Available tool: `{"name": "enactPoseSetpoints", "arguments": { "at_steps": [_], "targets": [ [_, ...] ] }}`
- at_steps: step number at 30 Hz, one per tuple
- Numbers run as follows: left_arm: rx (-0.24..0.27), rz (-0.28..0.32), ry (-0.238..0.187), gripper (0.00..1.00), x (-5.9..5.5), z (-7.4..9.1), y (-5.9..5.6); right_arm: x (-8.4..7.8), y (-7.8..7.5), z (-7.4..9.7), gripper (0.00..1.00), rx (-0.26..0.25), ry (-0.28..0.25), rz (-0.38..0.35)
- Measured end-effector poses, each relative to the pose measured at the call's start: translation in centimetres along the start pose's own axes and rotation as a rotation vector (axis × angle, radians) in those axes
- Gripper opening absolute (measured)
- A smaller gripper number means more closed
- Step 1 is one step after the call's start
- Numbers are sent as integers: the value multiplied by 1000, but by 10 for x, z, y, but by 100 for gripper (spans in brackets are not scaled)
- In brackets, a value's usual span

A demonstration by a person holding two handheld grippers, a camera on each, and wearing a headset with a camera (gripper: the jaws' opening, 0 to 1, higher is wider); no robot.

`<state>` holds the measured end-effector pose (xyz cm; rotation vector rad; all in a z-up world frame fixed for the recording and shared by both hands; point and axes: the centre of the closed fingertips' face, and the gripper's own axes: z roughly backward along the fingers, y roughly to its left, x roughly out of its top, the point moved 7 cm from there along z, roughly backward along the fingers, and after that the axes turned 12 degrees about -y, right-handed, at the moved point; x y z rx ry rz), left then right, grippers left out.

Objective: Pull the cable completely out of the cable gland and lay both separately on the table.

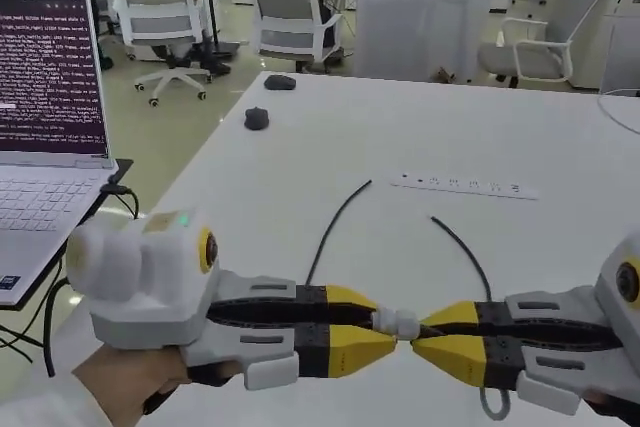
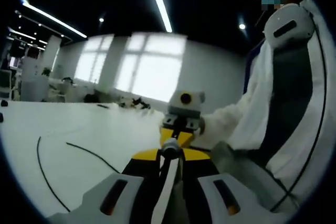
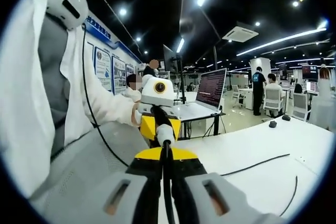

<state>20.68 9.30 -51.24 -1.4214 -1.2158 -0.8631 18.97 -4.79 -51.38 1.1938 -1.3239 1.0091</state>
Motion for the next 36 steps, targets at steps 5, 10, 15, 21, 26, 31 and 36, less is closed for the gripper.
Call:
{"name": "enactPoseSetpoints", "arguments": {
  "at_steps": [5, 10, 15, 21, 26, 31, 36],
  "targets": [
    [22, -33, -20, 21, 1, -1, 2, 1, 4, -5, 1, -17, -35, -2],
    [5, -34, -38, 28, 0, -7, 0, 4, 6, -11, 1, -8, -74, -3],
    [-21, -15, -50, 20, 1, -7, -4, 5, 8, -11, 2, 5, -84, -18],
    [-32, 1, -24, 17, -1, -7, -6, 0, 10, -11, 2, 19, -38, -40],
    [-16, -31, 23, 17, -6, -7, -2, -8, 6, -10, 2, 38, 110, 2],
    [-11, -46, 45, 16, -9, -4, -3, -15, 6, -11, 2, 47, 132, 46],
    [1, -59, 64, 16, -9, -1, -1, -28, 1, -5, 2, 52, 211, 113]
  ]
}}
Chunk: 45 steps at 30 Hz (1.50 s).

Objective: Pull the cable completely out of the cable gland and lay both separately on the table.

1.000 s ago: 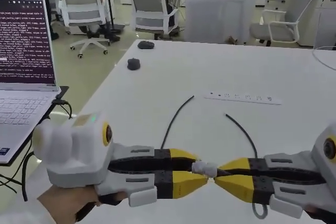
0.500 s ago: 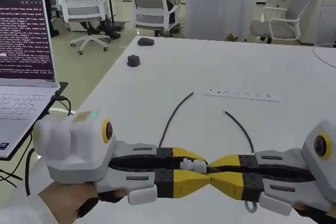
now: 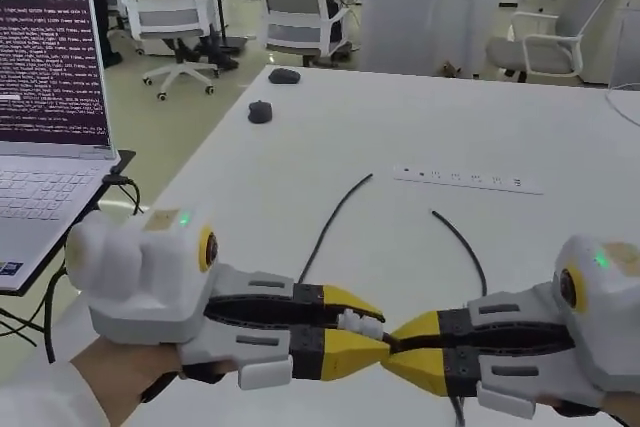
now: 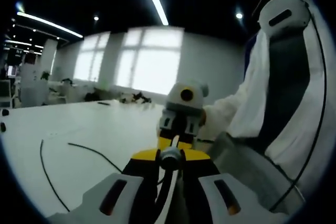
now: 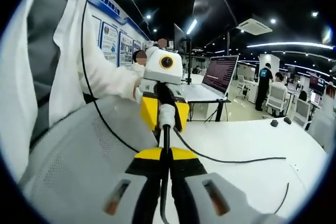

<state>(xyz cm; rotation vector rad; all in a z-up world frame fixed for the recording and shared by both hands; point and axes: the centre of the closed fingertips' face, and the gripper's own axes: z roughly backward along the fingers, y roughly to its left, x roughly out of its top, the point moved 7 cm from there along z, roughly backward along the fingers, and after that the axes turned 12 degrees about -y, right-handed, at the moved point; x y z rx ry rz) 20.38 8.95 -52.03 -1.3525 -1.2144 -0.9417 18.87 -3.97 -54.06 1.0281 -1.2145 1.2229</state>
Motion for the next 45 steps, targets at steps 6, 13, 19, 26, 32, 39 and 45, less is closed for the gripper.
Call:
{"name": "enactPoseSetpoints", "arguments": {
  "at_steps": [6, 13, 19, 26, 32, 39, 45],
  "targets": [
    [17, 17, -43, 16, 6, 1, 5, -20, -9, 20, 2, -50, 86, 30],
    [16, 22, -40, 16, 5, 0, 3, -50, -9, 36, 2, -73, 184, 27],
    [26, 29, -40, 17, 5, 0, 4, -54, -9, 38, 2, -98, 181, -5],
    [39, 41, -41, 17, 4, 0, 5, -37, -13, 38, 5, -125, 76, -48],
    [22, 40, -14, 17, -1, -3, 3, 5, -15, 29, 17, -113, -86, -103],
    [26, 39, -21, 17, 0, -2, 3, 29, -8, 10, 18, -70, -119, -70],
    [16, 39, -22, 17, 0, -2, 2, 21, -7, 6, 13, -58, -88, -68]
  ]
}}
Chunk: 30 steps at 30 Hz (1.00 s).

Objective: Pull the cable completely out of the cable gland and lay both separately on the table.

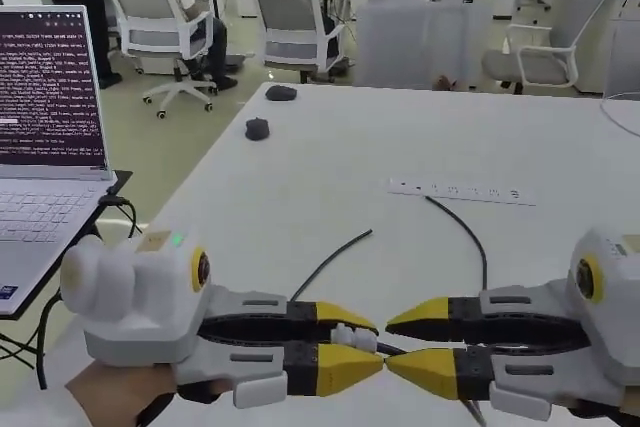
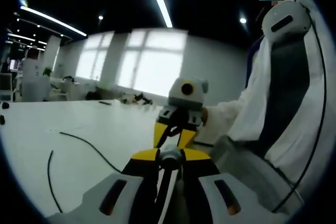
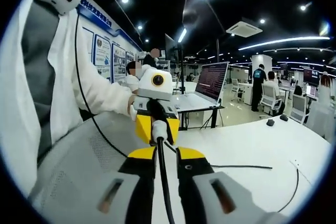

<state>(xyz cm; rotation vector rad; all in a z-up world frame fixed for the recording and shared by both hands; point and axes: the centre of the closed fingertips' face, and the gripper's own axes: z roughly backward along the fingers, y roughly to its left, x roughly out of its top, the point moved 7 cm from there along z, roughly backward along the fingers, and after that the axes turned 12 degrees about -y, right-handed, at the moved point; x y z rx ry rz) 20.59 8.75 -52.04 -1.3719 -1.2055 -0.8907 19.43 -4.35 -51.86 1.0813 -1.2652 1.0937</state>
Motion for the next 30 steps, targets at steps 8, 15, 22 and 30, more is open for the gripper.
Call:
{"name": "enactPoseSetpoints", "arguments": {
  "at_steps": [8, 15, 22, 30],
  "targets": [
    [9, 2, -10, 17, 2, 1, 2, -4, 0, 0, 4, 11, -4, 9],
    [16, 2, -5, 17, 2, 2, 3, -6, 1, -1, 3, 18, 12, 35],
    [15, -4, 14, 17, 0, 3, 3, -15, 2, -1, 3, 23, 44, 51],
    [15, -11, 28, 17, -2, 3, 4, -28, 2, 7, 3, -1, 56, 30]
  ]
}}
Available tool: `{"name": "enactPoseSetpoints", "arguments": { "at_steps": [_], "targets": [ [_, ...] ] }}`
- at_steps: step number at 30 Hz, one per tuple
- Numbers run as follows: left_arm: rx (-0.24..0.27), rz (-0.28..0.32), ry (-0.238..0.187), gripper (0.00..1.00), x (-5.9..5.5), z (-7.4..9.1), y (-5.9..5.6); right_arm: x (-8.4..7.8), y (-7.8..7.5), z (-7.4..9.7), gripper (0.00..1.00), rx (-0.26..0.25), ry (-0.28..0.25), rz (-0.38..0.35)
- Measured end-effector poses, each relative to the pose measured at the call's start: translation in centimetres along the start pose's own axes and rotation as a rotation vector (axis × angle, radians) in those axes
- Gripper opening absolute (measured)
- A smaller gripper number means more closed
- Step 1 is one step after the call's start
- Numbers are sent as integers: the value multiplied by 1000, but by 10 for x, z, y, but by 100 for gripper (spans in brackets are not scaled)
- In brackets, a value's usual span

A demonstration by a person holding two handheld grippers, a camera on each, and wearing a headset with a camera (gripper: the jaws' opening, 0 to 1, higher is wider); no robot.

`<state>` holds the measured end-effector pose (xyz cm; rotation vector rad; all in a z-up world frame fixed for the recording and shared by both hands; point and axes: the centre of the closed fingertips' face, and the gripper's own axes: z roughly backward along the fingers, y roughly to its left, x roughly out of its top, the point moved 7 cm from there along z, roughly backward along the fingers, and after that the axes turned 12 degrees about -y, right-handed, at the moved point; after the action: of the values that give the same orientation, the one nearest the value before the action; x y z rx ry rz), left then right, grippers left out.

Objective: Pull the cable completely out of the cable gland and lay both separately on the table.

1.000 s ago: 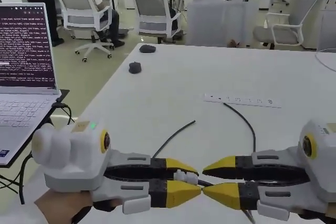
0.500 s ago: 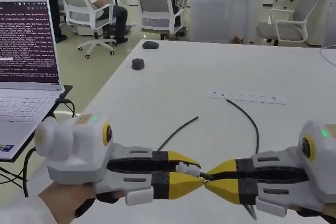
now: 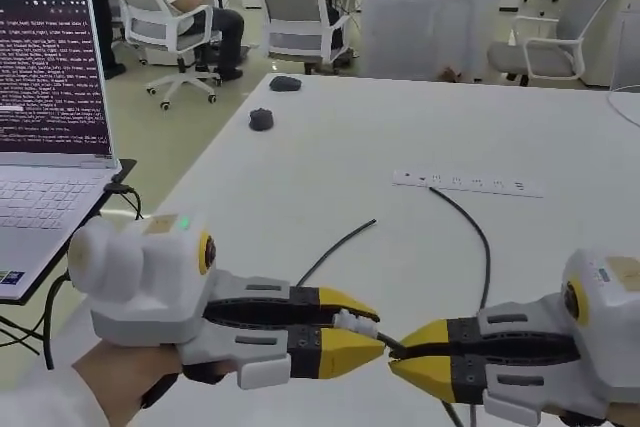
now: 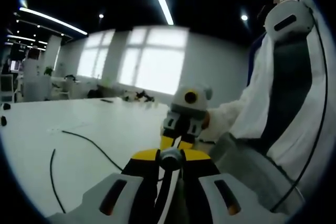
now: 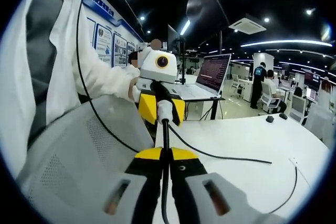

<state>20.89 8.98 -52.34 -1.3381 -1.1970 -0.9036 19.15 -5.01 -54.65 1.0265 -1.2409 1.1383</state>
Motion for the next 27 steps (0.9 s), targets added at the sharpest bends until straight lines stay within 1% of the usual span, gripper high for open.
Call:
{"name": "enactPoseSetpoints", "arguments": {
  "at_steps": [5, 11, 13, 14, 15, 19, 22, 27],
  "targets": [
    [-2, -3, -2, 17, 0, 0, 0, -11, 0, 8, 3, -13, 32, -15],
    [0, -4, -7, 17, 1, 0, 0, -21, -1, 16, 3, -22, 59, -31],
    [3, -5, -9, 17, 2, 0, 0, -27, -1, 17, 3, -29, 82, -35],
    [4, -5, -10, 17, 2, 0, 0, -31, -1, 19, 3, -36, 122, -23],
    [7, -6, -11, 17, 2, 0, 0, -33, -1, 19, 3, -37, 129, -13],
    [2, -7, -9, 17, 2, -1, -2, -38, -1, 21, 2, -44, 134, -21],
    [2, -8, -5, 17, 1, -1, -3, -44, 0, 21, 2, -43, 174, -16],
    [5, -7, -9, 17, 2, 0, -2, -43, 1, 20, 2, -43, 172, -21]
  ]
}}
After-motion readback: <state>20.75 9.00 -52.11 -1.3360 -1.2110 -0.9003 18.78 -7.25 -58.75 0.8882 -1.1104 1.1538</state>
